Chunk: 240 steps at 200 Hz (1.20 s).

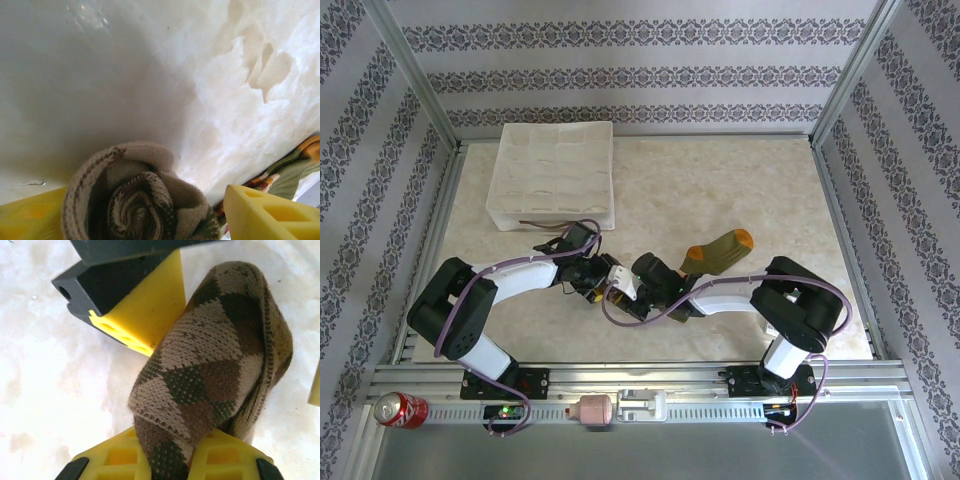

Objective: Roll the socks

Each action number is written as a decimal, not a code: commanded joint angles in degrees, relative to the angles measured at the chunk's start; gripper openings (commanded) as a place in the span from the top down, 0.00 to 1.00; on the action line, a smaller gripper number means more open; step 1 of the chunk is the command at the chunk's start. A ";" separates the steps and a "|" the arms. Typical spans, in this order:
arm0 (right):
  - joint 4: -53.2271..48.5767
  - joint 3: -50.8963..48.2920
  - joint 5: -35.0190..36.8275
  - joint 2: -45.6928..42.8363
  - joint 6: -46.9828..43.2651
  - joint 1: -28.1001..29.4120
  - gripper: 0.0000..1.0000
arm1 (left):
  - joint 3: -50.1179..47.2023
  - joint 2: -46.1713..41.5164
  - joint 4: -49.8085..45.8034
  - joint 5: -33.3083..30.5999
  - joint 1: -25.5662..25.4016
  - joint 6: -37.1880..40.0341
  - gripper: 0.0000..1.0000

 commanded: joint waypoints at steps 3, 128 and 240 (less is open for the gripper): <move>-5.64 -1.44 -4.59 4.05 9.64 -3.20 1.00 | -1.33 0.21 2.22 3.95 -1.56 3.77 0.31; 1.92 -0.41 -14.73 7.33 20.54 -8.08 1.00 | -5.35 7.19 9.56 5.08 -3.23 3.17 0.63; -6.29 -2.00 19.61 -34.49 16.71 -12.61 0.36 | 14.50 -5.34 -10.89 3.80 8.57 12.02 0.97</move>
